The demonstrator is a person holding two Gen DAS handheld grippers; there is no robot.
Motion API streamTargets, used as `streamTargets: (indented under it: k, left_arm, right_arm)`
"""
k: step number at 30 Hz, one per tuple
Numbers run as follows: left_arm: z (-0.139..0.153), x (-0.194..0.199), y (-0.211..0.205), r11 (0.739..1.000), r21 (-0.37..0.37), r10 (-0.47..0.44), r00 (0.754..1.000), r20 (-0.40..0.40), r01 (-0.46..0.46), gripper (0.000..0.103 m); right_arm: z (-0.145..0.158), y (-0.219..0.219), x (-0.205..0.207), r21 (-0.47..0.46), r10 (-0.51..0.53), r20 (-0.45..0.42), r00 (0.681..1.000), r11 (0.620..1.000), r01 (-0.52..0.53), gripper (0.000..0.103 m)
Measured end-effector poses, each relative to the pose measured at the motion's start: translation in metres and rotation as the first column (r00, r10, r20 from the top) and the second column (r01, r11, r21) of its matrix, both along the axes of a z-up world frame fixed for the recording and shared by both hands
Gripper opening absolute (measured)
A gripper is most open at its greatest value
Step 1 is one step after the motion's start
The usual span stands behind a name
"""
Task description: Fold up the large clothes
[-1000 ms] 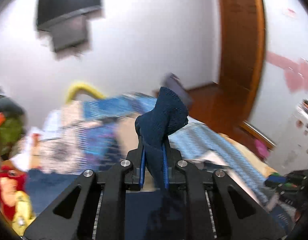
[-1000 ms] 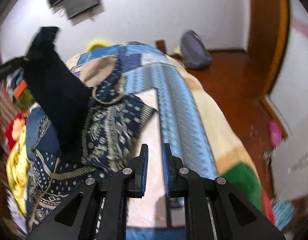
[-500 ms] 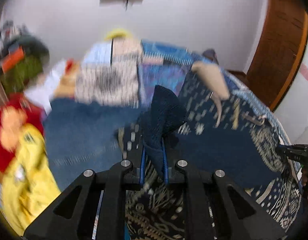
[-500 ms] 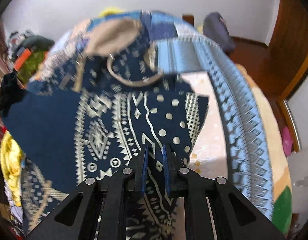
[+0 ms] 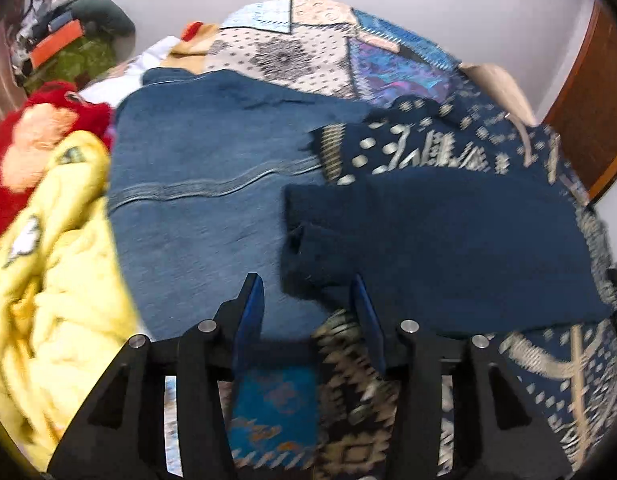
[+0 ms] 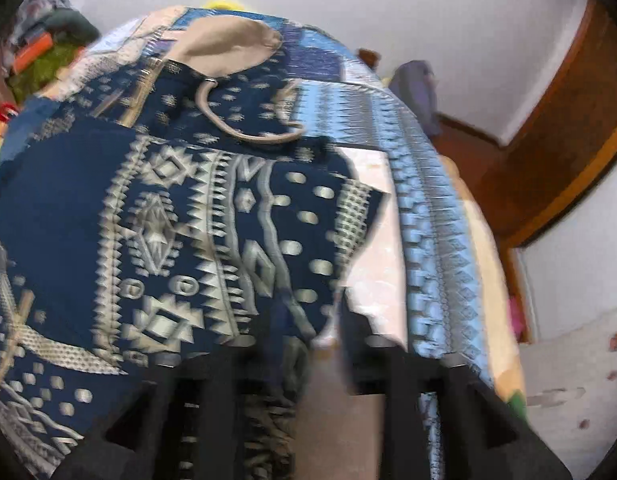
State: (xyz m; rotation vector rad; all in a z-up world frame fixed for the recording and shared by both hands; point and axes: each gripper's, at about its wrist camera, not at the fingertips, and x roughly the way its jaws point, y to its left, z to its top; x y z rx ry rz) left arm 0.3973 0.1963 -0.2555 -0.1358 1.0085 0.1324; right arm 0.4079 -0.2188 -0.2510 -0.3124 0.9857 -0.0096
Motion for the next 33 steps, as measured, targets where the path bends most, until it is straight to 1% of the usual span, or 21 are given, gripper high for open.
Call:
streamTargets:
  k: [1, 2, 3, 5, 8, 10, 11, 13, 15, 16, 17, 19, 21, 23, 26, 28, 29, 30, 33]
  left_arm:
    - [-0.001, -0.002, 0.002, 1.000, 0.025, 0.001, 1.000, -0.017, -0.001, 0.046]
    - [-0.002, -0.005, 0.003, 0.999, 0.040, 0.000, 0.999, -0.035, 0.001, 0.046]
    - [-0.004, -0.008, 0.004, 0.999, 0.051, -0.002, 0.999, -0.052, 0.005, 0.047]
    - [-0.004, -0.015, 0.007, 0.997, 0.070, -0.007, 0.997, -0.079, 0.012, 0.047]
    - [0.006, -0.023, 0.007, 0.997, 0.079, -0.005, 0.998, -0.069, 0.010, 0.048]
    - [0.024, -0.025, 0.004, 0.997, 0.077, -0.004, 0.999, -0.033, 0.007, 0.055]
    - [0.032, -0.025, 0.003, 0.997, 0.078, -0.007, 1.000, -0.018, 0.009, 0.057]
    - [0.056, -0.021, -0.006, 0.995, 0.096, -0.028, 0.999, 0.035, 0.025, 0.062]
    - [0.075, -0.015, -0.015, 0.992, 0.116, -0.049, 0.996, 0.073, 0.041, 0.064]
    - [0.090, -0.009, -0.022, 0.991, 0.119, -0.066, 0.993, 0.101, 0.054, 0.067]
    - [0.098, -0.005, -0.025, 0.992, 0.114, -0.074, 0.990, 0.116, 0.061, 0.069]
    - [0.120, 0.010, -0.036, 0.993, 0.085, -0.096, 0.982, 0.164, 0.082, 0.078]
    - [0.136, 0.026, -0.043, 0.994, 0.057, -0.108, 0.974, 0.199, 0.098, 0.085]
    - [0.147, 0.044, -0.049, 0.993, 0.031, -0.115, 0.969, 0.220, 0.110, 0.086]
    - [0.151, 0.075, -0.058, 0.989, -0.002, -0.144, 0.966, 0.216, 0.148, 0.087]
    - [0.146, 0.101, -0.065, 0.987, -0.014, -0.157, 0.970, 0.187, 0.163, 0.087]
    - [0.142, 0.110, -0.068, 0.986, -0.019, -0.157, 0.972, 0.176, 0.163, 0.087]
    - [0.135, 0.124, -0.071, 0.986, -0.033, -0.157, 0.975, 0.156, 0.164, 0.087]
    - [0.112, 0.153, -0.076, 0.983, -0.085, -0.154, 0.982, 0.111, 0.164, 0.087]
  right_arm:
    - [0.000, 0.000, -0.002, -0.083, -0.036, 0.041, 0.999, 0.996, 0.039, 0.103]
    - [0.001, -0.004, -0.006, -0.134, -0.048, 0.090, 0.995, 0.989, 0.060, 0.103]
    - [0.001, -0.009, -0.009, -0.115, -0.040, 0.083, 0.996, 0.992, 0.050, 0.103]
    - [0.004, -0.021, -0.010, -0.033, -0.047, 0.043, 0.998, 0.998, 0.048, 0.103]
    - [0.016, -0.036, -0.011, 0.055, -0.056, 0.015, 0.998, 0.997, 0.055, 0.103]
    - [0.028, -0.044, -0.012, 0.102, -0.055, 0.008, 0.998, 0.993, 0.054, 0.103]
    - [0.035, -0.045, -0.012, 0.122, -0.053, 0.014, 0.998, 0.991, 0.051, 0.103]
    - [0.053, -0.047, -0.012, 0.175, -0.040, 0.040, 0.998, 0.984, 0.033, 0.103]
    - [0.071, -0.046, -0.009, 0.220, -0.026, 0.071, 0.997, 0.975, 0.009, 0.103]
    - [0.081, -0.044, -0.007, 0.238, -0.019, 0.088, 0.996, 0.971, -0.002, 0.103]
    - [0.091, -0.043, -0.004, 0.260, -0.010, 0.109, 0.994, 0.966, -0.019, 0.103]
    - [0.111, -0.037, 0.008, 0.300, 0.010, 0.141, 0.990, 0.952, -0.053, 0.103]
    - [0.127, -0.029, 0.020, 0.329, 0.026, 0.167, 0.986, 0.941, -0.080, 0.103]
    - [0.138, -0.019, 0.034, 0.345, 0.038, 0.192, 0.981, 0.933, -0.103, 0.103]
    - [0.147, -0.005, 0.059, 0.376, 0.055, 0.209, 0.976, 0.917, -0.132, 0.103]
    - [0.146, 0.003, 0.082, 0.406, 0.055, 0.194, 0.979, 0.904, -0.131, 0.103]
    - [0.143, 0.005, 0.092, 0.425, 0.054, 0.181, 0.982, 0.896, -0.127, 0.103]
    - [0.137, 0.008, 0.106, 0.458, 0.056, 0.157, 0.986, 0.881, -0.122, 0.103]
    - [0.111, 0.015, 0.142, 0.543, 0.042, 0.074, 0.996, 0.836, -0.076, 0.103]
